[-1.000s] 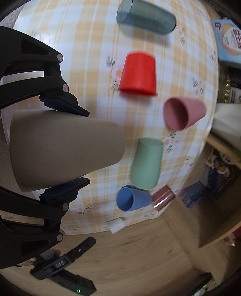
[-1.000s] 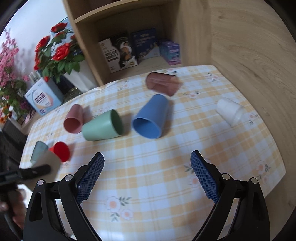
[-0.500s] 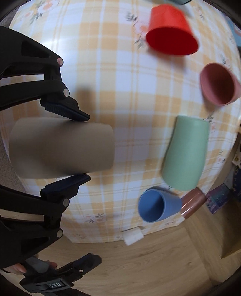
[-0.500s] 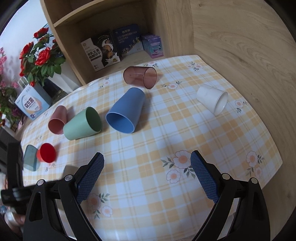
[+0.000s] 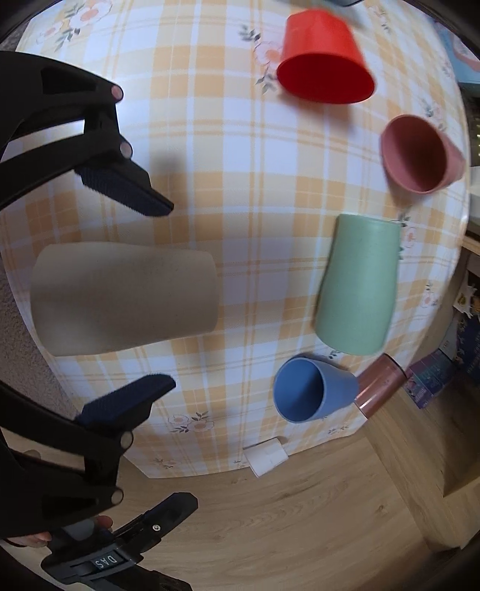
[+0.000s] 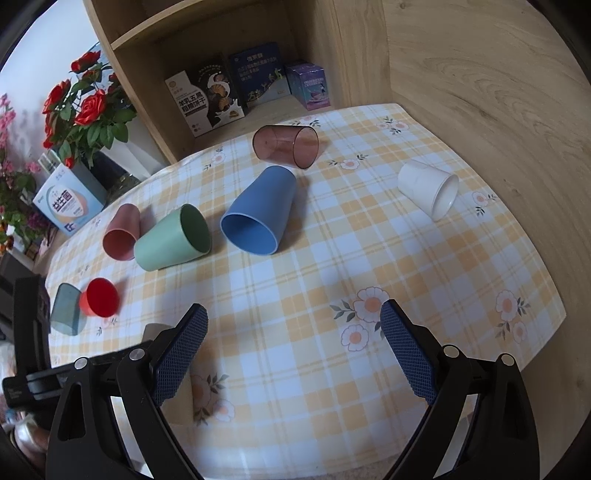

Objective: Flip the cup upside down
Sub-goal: 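Open the left tool and withdraw it from the beige cup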

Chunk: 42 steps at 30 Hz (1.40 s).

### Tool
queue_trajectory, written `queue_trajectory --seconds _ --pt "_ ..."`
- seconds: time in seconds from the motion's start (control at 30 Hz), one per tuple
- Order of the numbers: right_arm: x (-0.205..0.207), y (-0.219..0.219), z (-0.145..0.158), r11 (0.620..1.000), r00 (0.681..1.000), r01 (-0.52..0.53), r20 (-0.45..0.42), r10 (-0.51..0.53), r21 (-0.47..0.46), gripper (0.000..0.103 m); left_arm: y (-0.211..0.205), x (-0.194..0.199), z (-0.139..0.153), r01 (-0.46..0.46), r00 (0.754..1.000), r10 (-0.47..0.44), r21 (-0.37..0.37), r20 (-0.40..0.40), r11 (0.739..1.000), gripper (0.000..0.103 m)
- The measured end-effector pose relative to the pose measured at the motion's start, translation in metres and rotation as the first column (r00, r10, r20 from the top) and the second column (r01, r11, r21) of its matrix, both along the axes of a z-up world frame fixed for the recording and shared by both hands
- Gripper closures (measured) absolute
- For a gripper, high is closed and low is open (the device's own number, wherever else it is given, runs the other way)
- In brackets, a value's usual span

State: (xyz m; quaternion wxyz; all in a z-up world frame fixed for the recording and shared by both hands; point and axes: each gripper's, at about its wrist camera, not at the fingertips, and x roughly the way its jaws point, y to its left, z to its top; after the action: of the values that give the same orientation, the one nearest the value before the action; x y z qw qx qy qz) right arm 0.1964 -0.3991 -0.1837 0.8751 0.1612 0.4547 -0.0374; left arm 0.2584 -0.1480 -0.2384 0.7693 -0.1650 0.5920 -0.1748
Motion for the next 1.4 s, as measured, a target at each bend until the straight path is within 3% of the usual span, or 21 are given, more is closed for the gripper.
queue_trajectory --seconds 0.17,0.57,0.77,0.9,1.1,1.27,1.4 --pt "-0.003 0.004 0.005 1.000 1.000 0.000 0.002 0.000 0.003 0.012 0.012 -0.004 0.011 -0.025 0.999 0.024 0.041 0.030 0.999 0.008" --pt "-0.008 0.032 0.019 0.999 0.999 -0.039 0.009 0.039 -0.008 0.012 0.050 -0.020 0.045 -0.080 0.984 0.048 0.184 0.173 0.980 0.006" --pt "-0.007 0.048 0.025 0.997 0.997 -0.073 0.008 0.073 0.002 0.012 0.074 -0.031 0.058 -0.092 0.971 0.041 0.207 0.236 0.974 0.006" --pt "-0.007 0.059 0.028 0.995 0.995 -0.100 0.003 0.100 0.003 0.012 0.095 -0.042 0.066 -0.111 0.955 0.054 0.184 0.291 0.977 0.006" --pt "-0.001 0.078 0.031 0.988 0.988 -0.153 -0.018 0.153 -0.013 0.012 0.124 -0.060 0.087 -0.164 0.907 0.066 0.205 0.417 0.965 0.006" --pt "0.005 0.094 0.033 0.980 0.980 -0.198 -0.031 0.197 -0.031 0.012 0.149 -0.071 0.111 -0.264 0.834 0.090 0.250 0.544 0.932 0.006" --pt "0.011 0.105 0.035 0.973 0.974 -0.225 -0.028 0.223 -0.056 0.012 0.172 -0.076 0.126 -0.331 0.791 0.136 0.230 0.596 0.915 0.006"
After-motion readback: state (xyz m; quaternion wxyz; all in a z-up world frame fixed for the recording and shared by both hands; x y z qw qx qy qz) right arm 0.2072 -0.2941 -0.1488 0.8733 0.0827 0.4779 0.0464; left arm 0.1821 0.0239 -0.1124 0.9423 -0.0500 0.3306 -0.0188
